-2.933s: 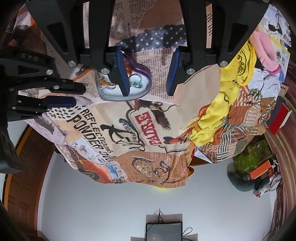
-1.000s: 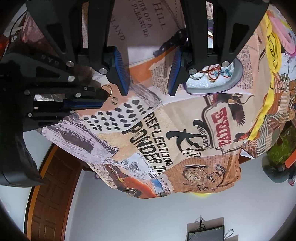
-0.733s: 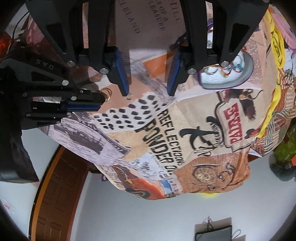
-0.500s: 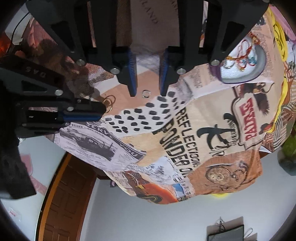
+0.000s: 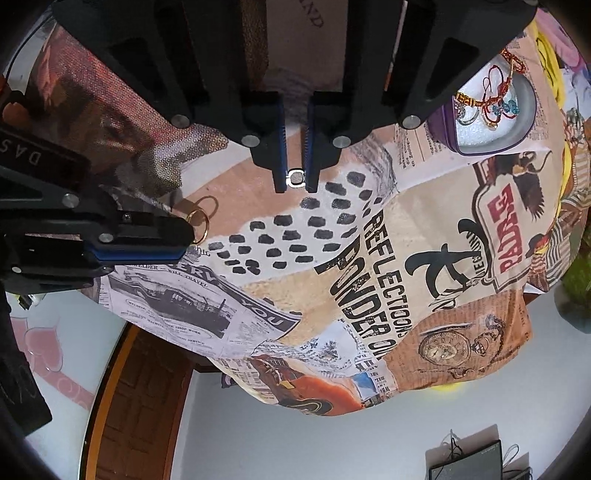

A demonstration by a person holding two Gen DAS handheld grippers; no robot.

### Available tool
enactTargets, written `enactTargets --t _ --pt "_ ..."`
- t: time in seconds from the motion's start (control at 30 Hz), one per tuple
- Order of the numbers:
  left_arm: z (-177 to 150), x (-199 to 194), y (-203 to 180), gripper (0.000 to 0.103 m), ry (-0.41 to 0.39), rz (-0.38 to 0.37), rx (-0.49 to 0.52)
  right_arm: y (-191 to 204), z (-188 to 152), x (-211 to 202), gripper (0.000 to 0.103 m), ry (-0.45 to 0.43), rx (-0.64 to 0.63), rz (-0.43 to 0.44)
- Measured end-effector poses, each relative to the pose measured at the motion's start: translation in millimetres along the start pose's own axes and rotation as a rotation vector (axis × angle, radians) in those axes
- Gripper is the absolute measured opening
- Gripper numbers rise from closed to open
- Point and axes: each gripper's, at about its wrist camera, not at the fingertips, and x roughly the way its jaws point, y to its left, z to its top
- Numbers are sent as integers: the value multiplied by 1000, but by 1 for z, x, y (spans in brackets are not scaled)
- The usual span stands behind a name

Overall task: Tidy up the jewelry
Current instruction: 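Carry both rings over the heart tin and open both grippers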

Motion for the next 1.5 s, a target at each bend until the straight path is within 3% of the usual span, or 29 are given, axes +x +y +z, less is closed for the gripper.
enactTargets --t 0.67,1.0,1.5 --pt "-17 -64 14 7 -107 40 -49 39 17 -33 8 -78 -42 0" --pt "-24 -102 51 7 -176 99 -109 75 30 -33 8 -103 -91 42" --pt "-59 -118 124 7 -191 173 -263 124 43 5 8 -56 -151 118"
